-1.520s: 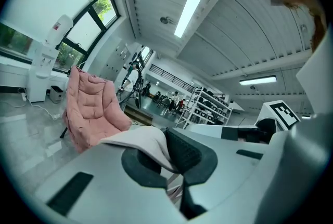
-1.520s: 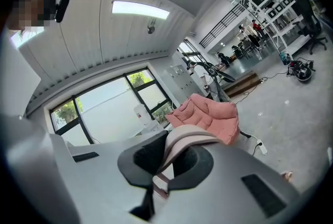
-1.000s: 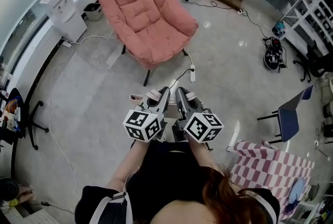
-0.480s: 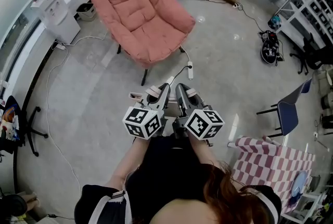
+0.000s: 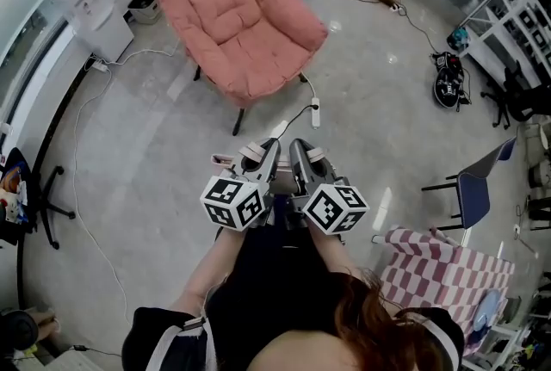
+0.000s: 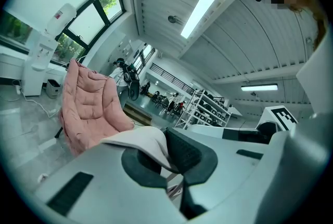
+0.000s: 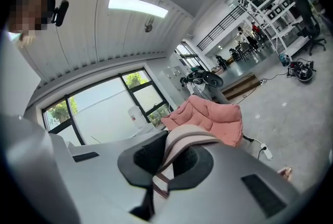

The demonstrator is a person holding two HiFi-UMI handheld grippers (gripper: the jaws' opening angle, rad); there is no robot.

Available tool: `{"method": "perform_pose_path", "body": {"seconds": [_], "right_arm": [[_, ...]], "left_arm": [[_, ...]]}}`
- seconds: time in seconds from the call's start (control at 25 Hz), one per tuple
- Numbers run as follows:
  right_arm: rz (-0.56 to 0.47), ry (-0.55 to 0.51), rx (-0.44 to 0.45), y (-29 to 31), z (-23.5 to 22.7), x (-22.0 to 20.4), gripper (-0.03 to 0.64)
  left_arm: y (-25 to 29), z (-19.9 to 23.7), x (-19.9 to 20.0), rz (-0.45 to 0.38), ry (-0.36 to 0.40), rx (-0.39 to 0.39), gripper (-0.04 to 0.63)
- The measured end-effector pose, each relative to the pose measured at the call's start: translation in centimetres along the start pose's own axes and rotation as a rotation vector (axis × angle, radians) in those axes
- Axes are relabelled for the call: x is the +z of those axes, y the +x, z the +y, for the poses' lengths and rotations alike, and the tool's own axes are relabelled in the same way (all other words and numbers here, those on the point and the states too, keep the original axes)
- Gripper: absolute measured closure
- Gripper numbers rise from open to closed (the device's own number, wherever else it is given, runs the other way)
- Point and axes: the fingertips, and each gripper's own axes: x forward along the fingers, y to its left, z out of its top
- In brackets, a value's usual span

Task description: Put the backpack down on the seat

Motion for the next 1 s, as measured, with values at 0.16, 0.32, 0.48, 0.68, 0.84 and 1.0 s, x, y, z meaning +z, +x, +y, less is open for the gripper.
{"method": "perform_pose_path", "body": {"seconds": [0.16,0.32,0.48,0.68,0.84,1.0], "right_arm": [[0.010,0.001,0.011,1.2,-0.6,0.3,0.583],[0.021,0.001,0.027,3.0,-1.8,0.9,0.584],[0.029,-0.024,0.042,5.5,-2.8,2.2,0.584],[0.041,-0.020,0.053,8.9,-4.8,4.2,0.583],[0.057,-0.018,0.058,11.7,-6.6,5.8,0.583],[0.067,-0.020,0.053,14.1,-8.5,7.4,0.583]], "left_arm": [[1.0,0.8,0.2,0.002,0.001,0.014,0.577],[2.7,1.9,0.5,0.002,0.008,0.037,0.577],[4.9,3.3,1.6,-0.005,0.006,0.063,0.577],[8.4,4.9,2.9,-0.009,0.002,0.079,0.578],[11.6,6.4,4.1,-0.013,-0.013,0.089,0.577],[14.8,7.5,4.9,-0.010,-0.019,0.093,0.577]]}}
